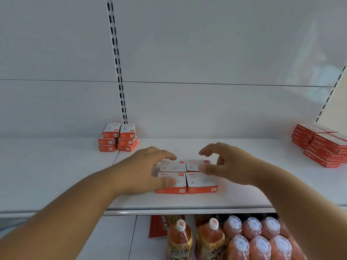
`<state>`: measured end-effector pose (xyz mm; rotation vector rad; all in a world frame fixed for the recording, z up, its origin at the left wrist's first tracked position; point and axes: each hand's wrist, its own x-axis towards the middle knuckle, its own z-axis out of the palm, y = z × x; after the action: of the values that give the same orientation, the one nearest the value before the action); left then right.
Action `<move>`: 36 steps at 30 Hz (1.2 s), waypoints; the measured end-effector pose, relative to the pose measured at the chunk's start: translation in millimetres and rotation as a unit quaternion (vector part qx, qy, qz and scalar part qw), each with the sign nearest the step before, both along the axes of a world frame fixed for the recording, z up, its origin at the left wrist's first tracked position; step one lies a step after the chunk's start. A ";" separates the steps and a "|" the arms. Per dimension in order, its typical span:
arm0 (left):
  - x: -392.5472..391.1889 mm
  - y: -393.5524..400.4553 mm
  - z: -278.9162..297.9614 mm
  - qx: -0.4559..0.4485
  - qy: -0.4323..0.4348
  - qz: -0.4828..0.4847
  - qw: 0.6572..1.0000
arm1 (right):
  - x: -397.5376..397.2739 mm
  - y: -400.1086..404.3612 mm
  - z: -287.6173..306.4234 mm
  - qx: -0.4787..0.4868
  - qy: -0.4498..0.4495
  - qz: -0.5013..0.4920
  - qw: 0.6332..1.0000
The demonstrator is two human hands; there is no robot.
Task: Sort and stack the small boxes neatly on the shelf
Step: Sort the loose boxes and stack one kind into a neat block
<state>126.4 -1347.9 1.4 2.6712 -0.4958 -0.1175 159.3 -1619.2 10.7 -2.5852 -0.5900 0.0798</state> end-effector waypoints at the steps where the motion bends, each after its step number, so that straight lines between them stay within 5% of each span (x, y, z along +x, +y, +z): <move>1: -1.9 0.9 -0.6 0.019 -0.006 -0.017 1.000 | -3.0 -2.8 2.2 -0.010 0.023 0.024 0.999; 8: -6.9 -11.8 -17.1 -0.050 -0.060 -0.011 0.997 | -7.1 7.7 -8.6 -0.022 -0.007 0.059 0.998; 24: 1.7 -7.4 -12.9 -0.056 -0.042 -0.021 0.997 | -6.1 11.6 4.1 -0.061 -0.020 0.065 0.996; 31: 8.5 25.2 0.7 -0.076 -0.115 0.050 0.989 | 11.7 47.9 21.3 -0.044 -0.137 0.036 0.989; 36: 19.5 75.0 -1.1 -0.146 -0.141 0.125 0.971 | 24.0 124.7 25.3 0.019 -0.142 0.054 0.988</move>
<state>146.0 -1272.8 0.3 2.4411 -0.2334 0.3840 183.3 -1494.5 35.9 -2.5438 -0.8255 -0.2651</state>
